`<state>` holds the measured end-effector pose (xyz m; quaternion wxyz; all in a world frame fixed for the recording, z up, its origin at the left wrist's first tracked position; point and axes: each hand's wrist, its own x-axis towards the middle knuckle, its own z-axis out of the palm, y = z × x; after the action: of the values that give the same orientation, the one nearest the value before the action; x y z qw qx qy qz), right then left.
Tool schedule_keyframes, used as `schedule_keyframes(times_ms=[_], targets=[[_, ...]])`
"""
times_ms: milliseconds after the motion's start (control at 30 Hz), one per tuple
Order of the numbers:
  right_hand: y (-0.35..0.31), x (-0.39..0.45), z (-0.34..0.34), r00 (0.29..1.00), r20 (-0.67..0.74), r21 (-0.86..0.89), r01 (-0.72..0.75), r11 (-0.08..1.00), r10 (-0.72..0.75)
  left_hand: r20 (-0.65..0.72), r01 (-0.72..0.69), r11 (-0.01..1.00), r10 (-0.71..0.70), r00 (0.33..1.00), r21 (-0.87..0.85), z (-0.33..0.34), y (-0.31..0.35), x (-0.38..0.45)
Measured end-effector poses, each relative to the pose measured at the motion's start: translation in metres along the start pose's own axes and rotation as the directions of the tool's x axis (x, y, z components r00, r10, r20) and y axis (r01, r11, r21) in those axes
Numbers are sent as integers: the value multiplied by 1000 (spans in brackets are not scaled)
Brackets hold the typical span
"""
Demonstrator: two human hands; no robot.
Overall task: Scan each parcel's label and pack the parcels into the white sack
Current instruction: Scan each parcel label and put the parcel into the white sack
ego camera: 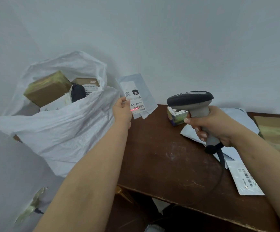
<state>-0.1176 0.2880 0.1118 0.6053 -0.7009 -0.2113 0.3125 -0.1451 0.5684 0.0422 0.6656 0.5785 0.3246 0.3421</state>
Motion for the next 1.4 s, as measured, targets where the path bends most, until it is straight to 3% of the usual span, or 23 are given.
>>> schedule_keyframes(times_ms=[300,467,567,633,700,800,833,900,967,1133,1267,1400], targets=[[-6,6,9,1000,22,67,9,998,-10,-8,-33,999,33,999,1,-10,12,-2],[-12,21,29,999,11,123,40,992,-42,-18,-175,984,176,984,30,-38,45,12],[-13,33,45,998,39,138,49,989,-55,-124,-296,954,299,946,46,-69,87,34],[-13,41,58,997,61,151,44,987,-54,-266,-325,941,339,902,95,-96,114,60],[-13,47,69,996,74,156,42,987,-54,-385,-259,944,320,865,205,-125,135,88],[-12,54,80,996,79,154,32,988,-45,-423,42,912,148,894,408,-156,142,113],[-11,55,81,997,69,156,30,987,-41,-423,82,879,142,895,469,-157,140,111],[-8,59,82,999,13,161,26,987,-29,-361,13,829,230,904,559,-149,132,102],[-3,61,77,998,-70,182,11,983,2,-233,-146,790,344,910,595,-127,119,87],[21,57,49,959,-236,297,-83,951,157,65,-456,685,515,855,569,-51,81,50],[43,42,11,902,-355,353,-114,929,246,286,-533,656,453,844,535,8,28,26],[67,20,-34,837,-448,406,-122,906,314,461,-509,661,267,846,551,59,-27,-1]])
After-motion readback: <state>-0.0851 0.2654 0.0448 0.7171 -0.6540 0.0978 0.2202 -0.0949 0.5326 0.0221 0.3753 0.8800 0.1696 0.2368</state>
